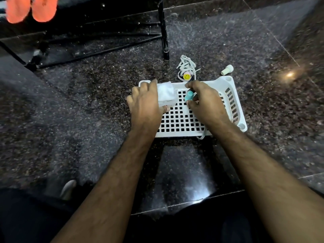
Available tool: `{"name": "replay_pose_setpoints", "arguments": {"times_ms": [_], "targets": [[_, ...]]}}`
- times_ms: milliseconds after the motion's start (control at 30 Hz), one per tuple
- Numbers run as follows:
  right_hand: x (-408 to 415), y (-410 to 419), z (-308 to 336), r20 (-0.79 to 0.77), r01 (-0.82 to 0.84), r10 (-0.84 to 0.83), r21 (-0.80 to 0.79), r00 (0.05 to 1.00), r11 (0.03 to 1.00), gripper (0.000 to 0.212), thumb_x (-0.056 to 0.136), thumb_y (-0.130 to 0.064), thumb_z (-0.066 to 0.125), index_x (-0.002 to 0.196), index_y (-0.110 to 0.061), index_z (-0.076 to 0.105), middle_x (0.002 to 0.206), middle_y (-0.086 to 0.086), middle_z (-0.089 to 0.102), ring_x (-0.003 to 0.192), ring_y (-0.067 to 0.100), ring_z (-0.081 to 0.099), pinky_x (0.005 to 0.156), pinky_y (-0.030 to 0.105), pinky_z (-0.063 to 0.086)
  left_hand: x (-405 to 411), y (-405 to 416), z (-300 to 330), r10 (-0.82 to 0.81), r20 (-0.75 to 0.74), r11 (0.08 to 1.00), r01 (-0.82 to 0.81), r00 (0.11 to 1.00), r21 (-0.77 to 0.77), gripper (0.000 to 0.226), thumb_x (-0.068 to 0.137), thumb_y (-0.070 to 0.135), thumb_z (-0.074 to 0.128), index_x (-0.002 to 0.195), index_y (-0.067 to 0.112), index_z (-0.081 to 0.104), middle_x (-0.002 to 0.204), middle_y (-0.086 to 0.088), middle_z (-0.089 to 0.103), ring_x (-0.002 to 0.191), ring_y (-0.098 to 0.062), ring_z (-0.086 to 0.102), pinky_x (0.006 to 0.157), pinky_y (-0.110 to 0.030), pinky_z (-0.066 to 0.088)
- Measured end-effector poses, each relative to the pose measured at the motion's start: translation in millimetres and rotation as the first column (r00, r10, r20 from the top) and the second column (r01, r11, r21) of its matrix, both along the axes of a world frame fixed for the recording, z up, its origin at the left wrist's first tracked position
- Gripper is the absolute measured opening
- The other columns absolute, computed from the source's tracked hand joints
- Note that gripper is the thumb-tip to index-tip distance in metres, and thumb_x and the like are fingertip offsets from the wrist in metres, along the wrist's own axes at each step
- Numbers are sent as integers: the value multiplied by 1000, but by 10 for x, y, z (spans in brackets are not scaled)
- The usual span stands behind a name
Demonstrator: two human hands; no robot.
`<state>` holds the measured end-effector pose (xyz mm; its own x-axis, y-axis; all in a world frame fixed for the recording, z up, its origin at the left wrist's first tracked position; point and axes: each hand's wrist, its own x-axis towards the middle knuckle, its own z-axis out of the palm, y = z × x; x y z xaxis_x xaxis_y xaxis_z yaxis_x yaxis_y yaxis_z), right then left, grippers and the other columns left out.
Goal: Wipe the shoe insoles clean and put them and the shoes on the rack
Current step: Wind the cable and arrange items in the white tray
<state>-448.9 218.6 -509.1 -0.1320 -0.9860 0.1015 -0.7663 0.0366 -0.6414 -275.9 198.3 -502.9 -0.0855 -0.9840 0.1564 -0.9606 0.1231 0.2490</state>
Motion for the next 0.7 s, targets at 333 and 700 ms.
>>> {"name": "replay_pose_setpoints", "arguments": {"times_ms": [333,700], "targets": [[50,7,45,-18,-49,49,18,999,999,45,86,-10,69,129,-19,57,115,0,61,95,10,53,87,21,40,-121,128,104,126,55,991,-127,991,33,100,78,86,47,142,10,39,133,-17,50,122,-34,48,100,-48,35],[44,-28,-17,-20,-12,11,-42,1000,999,36,90,-15,66,125,-19,59,113,-1,61,94,10,54,90,25,43,-122,128,73,209,118,978,-207,971,-25,79,85,70,50,132,7,46,122,-16,58,113,-32,52,93,-46,38]]}}
